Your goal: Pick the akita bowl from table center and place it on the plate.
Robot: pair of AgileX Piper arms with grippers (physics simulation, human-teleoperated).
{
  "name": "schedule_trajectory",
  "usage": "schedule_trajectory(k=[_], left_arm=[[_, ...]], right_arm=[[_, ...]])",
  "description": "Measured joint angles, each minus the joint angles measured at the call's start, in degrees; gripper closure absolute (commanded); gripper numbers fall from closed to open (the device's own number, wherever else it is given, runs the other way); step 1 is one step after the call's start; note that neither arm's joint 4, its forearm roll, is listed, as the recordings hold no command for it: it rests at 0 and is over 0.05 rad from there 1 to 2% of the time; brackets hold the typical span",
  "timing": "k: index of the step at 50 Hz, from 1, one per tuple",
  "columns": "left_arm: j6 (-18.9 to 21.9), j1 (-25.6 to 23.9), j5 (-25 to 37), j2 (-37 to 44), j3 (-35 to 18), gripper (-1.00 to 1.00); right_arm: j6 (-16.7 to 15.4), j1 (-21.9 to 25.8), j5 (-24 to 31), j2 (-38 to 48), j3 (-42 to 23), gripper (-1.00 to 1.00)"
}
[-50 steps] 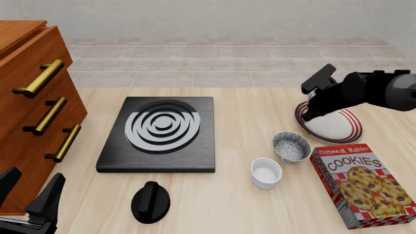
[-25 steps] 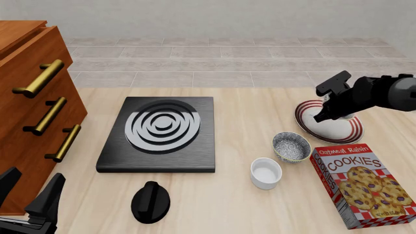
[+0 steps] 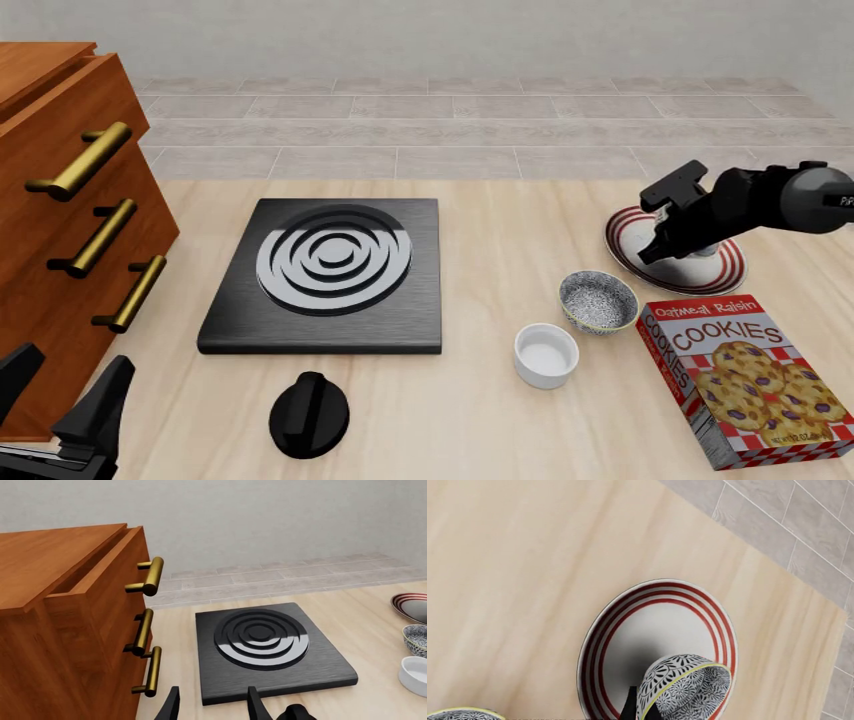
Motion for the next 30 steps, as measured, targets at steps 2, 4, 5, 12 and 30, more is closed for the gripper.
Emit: schedule_trajectory(k=[2,4,5,12,30], left_arm=[[0.00,-0.02,0.00,0.01,0.00,-1.00],[0.01,-0.04,0.01,0.01,0.00,-1.00],[0.01,-0.05,0.02,0.01,0.00,-1.00],[0.04,-0.09,0.03,-0.01,0.00,-1.00],[0.18,-0.32,-0.01,0.00,0.00,-1.00]], right_arm=[[-0.10,-0.01,-0.01,0.00,0.07,1.00],[-0.20,-0.03,-0.06,-0.03,0.16,-1.00],[-0.22,-0.04,-0.09,-0.06,0.19,-1.00],[-0.24,0.00,-0.43,-0.38,0.33,-1.00],[0.15,0.57,-1.04,-1.62,1.09,-1.00]])
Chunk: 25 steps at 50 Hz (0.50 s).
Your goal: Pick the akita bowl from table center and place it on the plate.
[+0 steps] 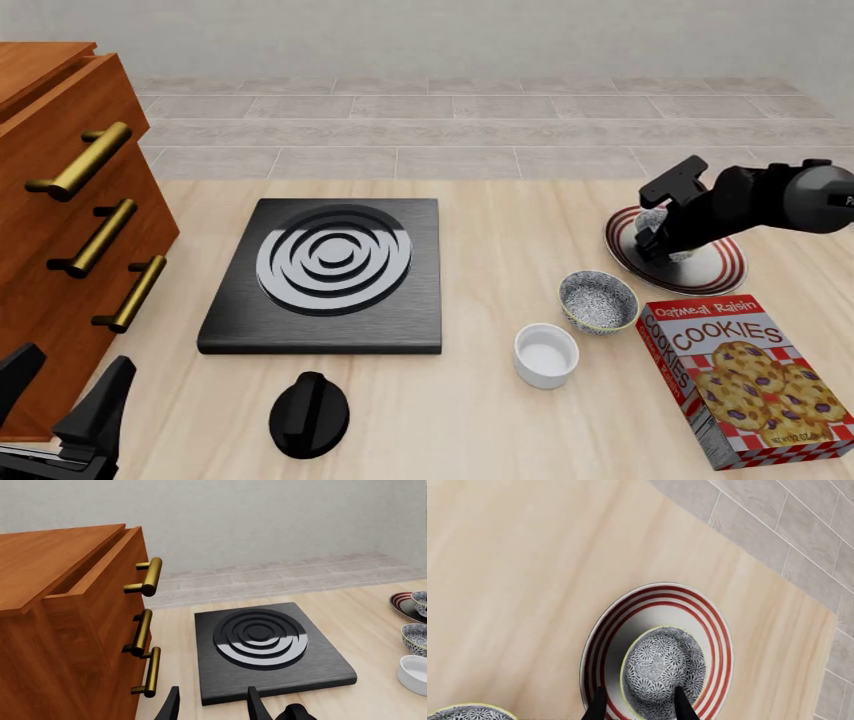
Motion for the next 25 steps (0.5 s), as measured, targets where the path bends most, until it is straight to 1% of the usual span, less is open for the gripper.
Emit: schedule_trajectory(k=[10,16,25], left_arm=[[0.02,-0.04,-0.01,0.01,0.00,-1.00],[0.02,-0.07,0.00,0.00,-0.01,-1.00],[0.00,-0.08,-0.01,-0.07,-0.01,-1.00]], right_arm=[[0.58,0.90,-0.06,-2.56,1.80,-1.00],[1.55,1.76,-0.43,-4.80,3.30,-1.00],[3.38,3.44,-2.60,-10.71,7.25,-1.00]])
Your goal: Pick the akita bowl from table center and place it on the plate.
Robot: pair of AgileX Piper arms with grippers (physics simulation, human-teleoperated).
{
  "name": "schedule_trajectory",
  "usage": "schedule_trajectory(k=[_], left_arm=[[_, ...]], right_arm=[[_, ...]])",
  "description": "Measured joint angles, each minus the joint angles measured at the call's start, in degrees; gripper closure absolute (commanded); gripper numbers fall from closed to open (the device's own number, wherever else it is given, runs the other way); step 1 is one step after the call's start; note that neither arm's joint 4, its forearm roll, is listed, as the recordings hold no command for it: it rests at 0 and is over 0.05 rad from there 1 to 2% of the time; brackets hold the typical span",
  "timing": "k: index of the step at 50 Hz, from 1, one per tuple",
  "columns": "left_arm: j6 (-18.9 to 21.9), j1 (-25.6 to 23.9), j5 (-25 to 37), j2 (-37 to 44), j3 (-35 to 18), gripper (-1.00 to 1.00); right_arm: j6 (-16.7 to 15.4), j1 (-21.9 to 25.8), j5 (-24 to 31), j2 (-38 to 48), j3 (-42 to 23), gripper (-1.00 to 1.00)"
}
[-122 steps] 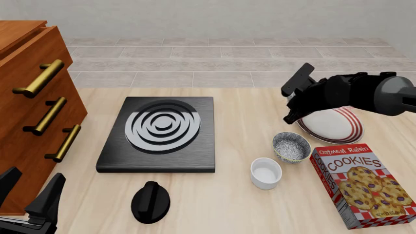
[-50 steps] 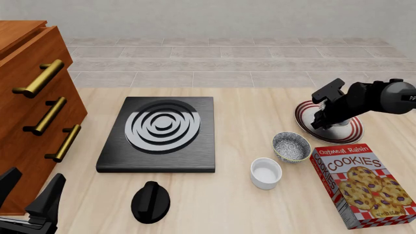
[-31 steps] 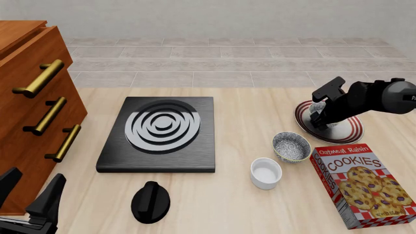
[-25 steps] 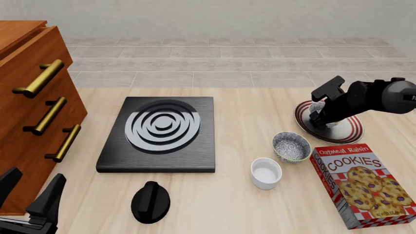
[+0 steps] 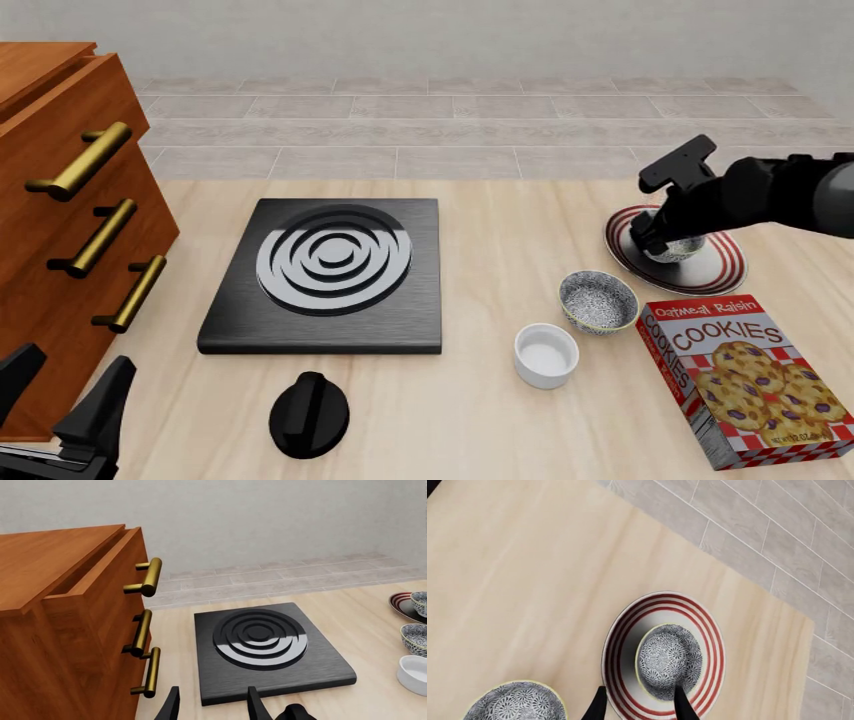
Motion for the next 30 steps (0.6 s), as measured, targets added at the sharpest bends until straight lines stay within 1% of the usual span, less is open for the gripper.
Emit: schedule_trajectory(k=[13,18,30], left_arm=[[0.12,-0.23,0.07,-0.10,0.01,-1.00],[0.25,-0.36,0.12,-0.14,0.01,-1.00],[0.54,-0.55,0.26,-0.20,0.01,-1.00]], right_arm=[[2.40,2.24,-4.18,-12.09,9.72,-1.00],[3.80,2.84,-5.32,-16.64,13.16,-1.00],[10.55,4.95,-8.52,-28.52,22.80,-1.00]])
